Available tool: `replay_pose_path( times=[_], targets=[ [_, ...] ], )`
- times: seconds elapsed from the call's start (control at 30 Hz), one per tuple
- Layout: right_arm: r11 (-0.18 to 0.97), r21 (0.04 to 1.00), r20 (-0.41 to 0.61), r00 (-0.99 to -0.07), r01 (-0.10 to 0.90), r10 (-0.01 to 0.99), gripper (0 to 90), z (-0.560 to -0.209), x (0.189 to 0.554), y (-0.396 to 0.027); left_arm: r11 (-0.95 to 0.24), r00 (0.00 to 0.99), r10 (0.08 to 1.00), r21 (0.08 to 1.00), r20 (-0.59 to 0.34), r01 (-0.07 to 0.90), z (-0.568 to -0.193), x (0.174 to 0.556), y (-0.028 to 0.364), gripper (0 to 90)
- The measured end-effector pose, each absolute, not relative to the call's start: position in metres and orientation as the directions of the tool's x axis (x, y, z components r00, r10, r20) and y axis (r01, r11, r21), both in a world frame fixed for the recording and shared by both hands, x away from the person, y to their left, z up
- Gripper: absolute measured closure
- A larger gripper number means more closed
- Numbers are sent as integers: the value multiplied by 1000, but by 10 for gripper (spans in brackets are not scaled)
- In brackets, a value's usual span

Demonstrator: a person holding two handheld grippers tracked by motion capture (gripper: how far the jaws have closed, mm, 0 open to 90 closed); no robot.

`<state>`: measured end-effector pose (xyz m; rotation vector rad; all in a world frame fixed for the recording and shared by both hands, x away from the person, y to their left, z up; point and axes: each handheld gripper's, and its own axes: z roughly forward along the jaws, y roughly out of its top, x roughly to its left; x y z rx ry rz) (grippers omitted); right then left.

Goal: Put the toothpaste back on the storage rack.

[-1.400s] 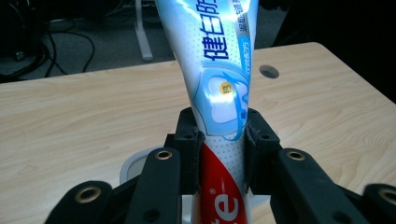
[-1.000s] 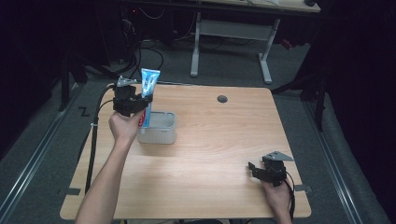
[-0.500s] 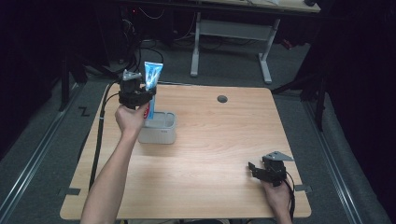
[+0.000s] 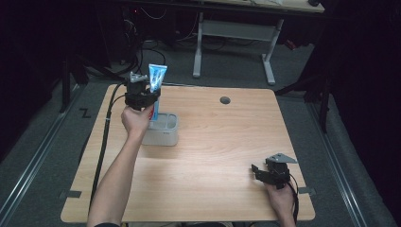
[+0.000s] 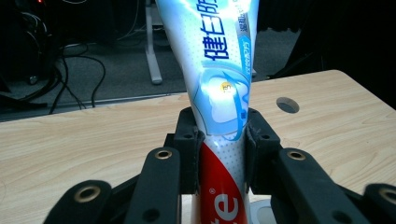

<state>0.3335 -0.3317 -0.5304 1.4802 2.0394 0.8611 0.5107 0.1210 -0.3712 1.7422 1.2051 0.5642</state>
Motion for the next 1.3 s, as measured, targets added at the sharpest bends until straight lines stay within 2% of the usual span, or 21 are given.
replay_pose_path(
  times=[1.3],
  targets=[
    [222,724,-14,-307,653,952,321,-530,334,-332,-164,437,894,837,-97,521,-385,513,116,695]
  ],
)
